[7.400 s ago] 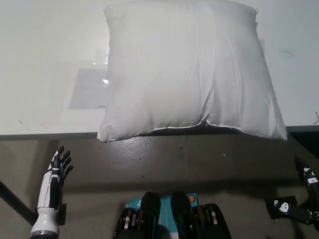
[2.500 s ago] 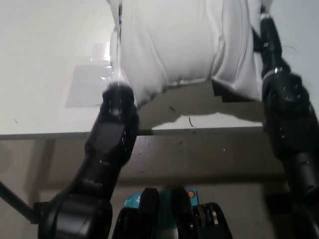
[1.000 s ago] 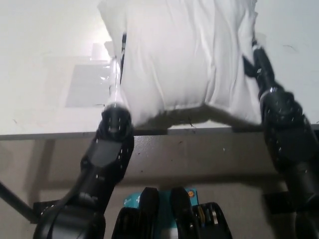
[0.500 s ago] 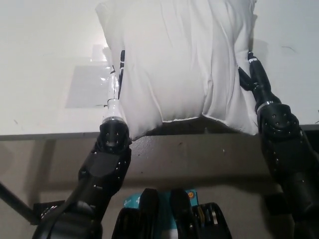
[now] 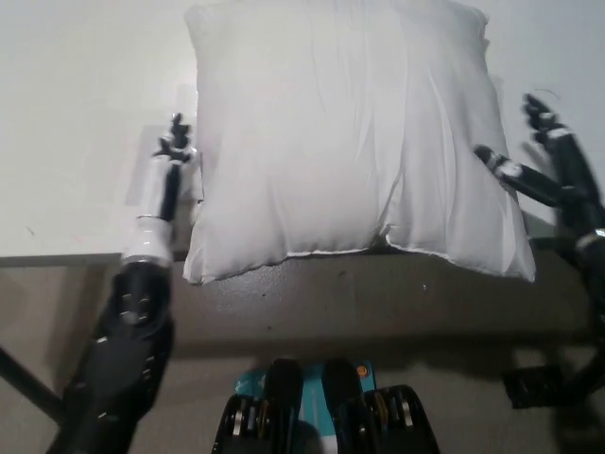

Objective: The robot uses both hands to lift the pillow and then drops it on the table

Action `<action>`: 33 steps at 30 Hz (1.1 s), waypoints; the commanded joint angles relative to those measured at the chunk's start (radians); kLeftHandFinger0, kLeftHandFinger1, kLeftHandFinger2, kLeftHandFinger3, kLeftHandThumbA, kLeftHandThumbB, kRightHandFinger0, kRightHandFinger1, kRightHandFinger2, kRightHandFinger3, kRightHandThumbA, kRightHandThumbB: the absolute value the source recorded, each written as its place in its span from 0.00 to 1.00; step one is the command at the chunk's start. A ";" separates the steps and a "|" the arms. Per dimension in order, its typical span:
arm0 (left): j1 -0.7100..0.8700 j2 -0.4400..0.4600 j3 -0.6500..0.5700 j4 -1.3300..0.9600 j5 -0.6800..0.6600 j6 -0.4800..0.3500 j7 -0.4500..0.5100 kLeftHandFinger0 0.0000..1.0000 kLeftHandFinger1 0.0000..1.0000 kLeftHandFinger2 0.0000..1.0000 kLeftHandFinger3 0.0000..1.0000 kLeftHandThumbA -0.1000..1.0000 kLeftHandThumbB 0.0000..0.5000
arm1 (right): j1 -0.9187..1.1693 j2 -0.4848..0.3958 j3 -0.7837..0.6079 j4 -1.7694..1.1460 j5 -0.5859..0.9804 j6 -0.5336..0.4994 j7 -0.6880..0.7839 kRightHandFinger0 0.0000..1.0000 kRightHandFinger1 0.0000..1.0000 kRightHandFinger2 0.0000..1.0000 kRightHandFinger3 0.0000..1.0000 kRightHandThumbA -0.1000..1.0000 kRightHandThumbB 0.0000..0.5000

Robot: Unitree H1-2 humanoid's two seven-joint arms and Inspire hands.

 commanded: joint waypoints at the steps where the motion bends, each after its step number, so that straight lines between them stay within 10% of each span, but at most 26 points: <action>1: 0.024 0.047 0.021 -0.117 0.006 -0.016 -0.054 1.00 1.00 1.00 1.00 1.00 0.44 | 0.017 -0.053 -0.031 -0.086 -0.001 -0.047 0.020 1.00 1.00 1.00 1.00 1.00 0.68; 9: 0.122 0.046 0.038 -0.278 0.016 0.004 -0.067 1.00 1.00 1.00 1.00 1.00 0.34 | 0.073 -0.075 -0.066 -0.115 0.019 -0.084 0.031 1.00 1.00 1.00 1.00 1.00 0.59; 21: 0.454 -0.045 0.071 -0.670 0.016 -0.006 -0.044 1.00 1.00 1.00 1.00 1.00 0.28 | 0.384 -0.030 -0.065 -0.527 -0.029 -0.129 0.023 1.00 1.00 1.00 1.00 1.00 0.78; 23: 0.557 -0.068 0.056 -0.714 0.026 -0.016 -0.055 1.00 1.00 1.00 1.00 1.00 0.45 | 0.503 -0.003 -0.051 -0.575 -0.098 -0.179 -0.007 1.00 1.00 1.00 1.00 1.00 0.72; 33: 0.626 -0.107 0.053 -0.615 0.056 -0.114 -0.053 1.00 1.00 1.00 1.00 1.00 0.22 | 0.651 0.019 -0.017 -0.364 -0.214 -0.382 -0.059 1.00 1.00 1.00 1.00 1.00 0.43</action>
